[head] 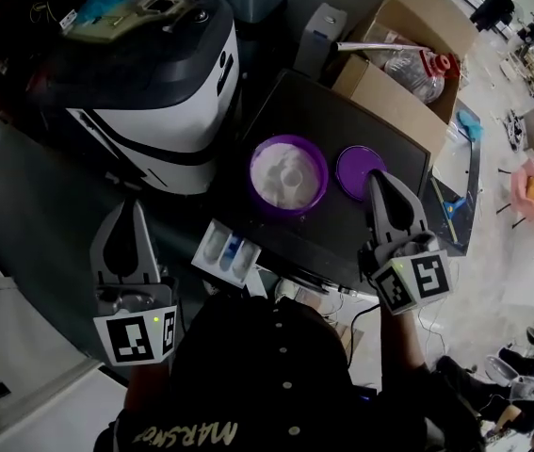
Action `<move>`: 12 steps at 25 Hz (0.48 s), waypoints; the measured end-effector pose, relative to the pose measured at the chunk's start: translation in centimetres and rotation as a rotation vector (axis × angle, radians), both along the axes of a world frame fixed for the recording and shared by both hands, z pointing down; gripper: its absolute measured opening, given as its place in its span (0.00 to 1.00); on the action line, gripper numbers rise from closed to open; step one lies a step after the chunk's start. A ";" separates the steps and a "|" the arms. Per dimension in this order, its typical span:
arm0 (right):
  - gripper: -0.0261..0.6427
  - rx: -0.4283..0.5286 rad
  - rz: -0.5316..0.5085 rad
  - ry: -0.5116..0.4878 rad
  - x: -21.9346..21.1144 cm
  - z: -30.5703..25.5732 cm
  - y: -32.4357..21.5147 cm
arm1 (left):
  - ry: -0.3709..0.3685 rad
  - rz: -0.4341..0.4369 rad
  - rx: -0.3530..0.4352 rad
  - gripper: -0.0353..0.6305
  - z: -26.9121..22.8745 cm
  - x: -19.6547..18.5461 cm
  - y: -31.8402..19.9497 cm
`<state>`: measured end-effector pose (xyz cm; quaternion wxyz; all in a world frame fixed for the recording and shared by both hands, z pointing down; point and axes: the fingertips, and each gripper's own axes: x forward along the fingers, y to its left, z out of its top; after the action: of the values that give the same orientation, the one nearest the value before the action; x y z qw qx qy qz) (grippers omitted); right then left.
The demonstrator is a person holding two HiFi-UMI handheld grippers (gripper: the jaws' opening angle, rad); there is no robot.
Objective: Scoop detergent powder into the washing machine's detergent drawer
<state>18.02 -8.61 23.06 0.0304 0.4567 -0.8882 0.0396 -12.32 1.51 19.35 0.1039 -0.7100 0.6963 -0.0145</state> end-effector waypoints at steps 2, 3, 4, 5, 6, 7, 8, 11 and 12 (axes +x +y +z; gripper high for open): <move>0.09 0.052 0.037 -0.025 1.2 -1.3 0.1 | -0.003 -0.009 0.011 0.06 -0.6 -0.5 0.2; 0.09 0.079 0.056 -0.035 1.8 -1.9 0.1 | -0.004 -0.014 0.016 0.06 -0.9 -0.7 0.3; 0.09 0.104 0.075 -0.043 2.4 -2.4 0.2 | -0.006 -0.019 0.021 0.06 -1.1 -1.0 0.4; 0.09 0.125 0.093 -0.048 3.0 -2.8 0.3 | -0.009 -0.025 0.027 0.06 -1.3 -1.3 0.6; 0.09 0.144 0.110 -0.052 3.5 -3.1 0.4 | -0.010 -0.031 0.032 0.06 -1.5 -1.6 0.7; 0.09 0.160 0.126 -0.057 4.0 -3.4 0.5 | -0.011 -0.038 0.038 0.06 -1.7 -1.8 0.8; 0.09 0.171 0.140 -0.061 4.5 -3.7 0.6 | -0.012 -0.046 0.044 0.06 -1.9 -2.1 1.0; 0.09 0.191 0.168 -0.068 5.4 -4.0 0.6 | -0.018 -0.070 0.056 0.06 -2.3 -2.7 1.3; 0.09 0.196 0.174 -0.068 5.6 -4.1 0.6 | -0.019 -0.075 0.057 0.06 -2.3 -2.9 1.4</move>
<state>23.60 -8.01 18.98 -0.0479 0.5314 -0.8453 -0.0293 -15.20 2.93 17.01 0.1298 -0.6800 0.7216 -0.0053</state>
